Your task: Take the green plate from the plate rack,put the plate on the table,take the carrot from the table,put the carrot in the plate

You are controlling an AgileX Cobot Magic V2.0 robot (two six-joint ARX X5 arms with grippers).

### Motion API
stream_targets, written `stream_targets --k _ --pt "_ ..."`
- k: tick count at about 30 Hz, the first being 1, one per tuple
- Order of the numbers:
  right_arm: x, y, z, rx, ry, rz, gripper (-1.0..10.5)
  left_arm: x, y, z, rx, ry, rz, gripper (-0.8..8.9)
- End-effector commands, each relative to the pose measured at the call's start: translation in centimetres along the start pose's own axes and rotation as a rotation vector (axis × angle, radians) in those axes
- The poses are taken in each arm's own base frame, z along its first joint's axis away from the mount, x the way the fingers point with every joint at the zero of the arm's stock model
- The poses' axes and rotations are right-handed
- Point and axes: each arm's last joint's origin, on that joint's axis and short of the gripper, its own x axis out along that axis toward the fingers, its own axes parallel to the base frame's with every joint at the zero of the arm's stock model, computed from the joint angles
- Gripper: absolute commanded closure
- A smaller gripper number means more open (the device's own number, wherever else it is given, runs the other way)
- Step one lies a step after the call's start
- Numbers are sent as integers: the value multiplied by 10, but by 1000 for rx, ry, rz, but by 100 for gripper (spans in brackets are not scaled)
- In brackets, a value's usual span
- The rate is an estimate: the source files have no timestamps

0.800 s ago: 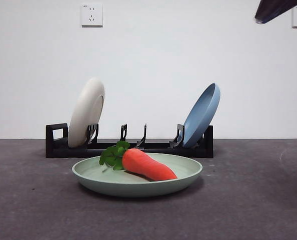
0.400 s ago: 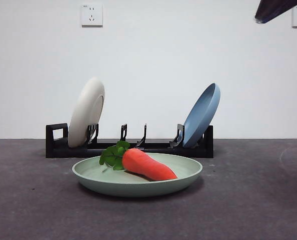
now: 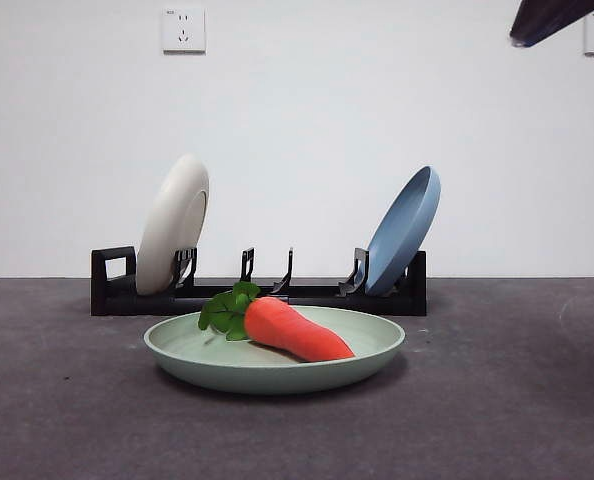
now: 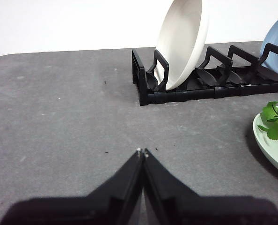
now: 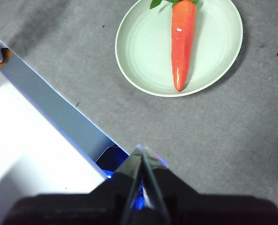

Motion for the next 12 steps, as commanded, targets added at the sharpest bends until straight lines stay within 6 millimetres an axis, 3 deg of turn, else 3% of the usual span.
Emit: stream_targets --k 1,7,12 --pt "1 0 -1 -7 2 0 946 1 0 -4 -7 5 6 817" --pt "0 0 -1 -13 1 -2 946 1 0 -4 -8 5 6 817" --pt "-24 -9 -3 -71 -159 -91 946 1 0 -4 -7 5 6 817"
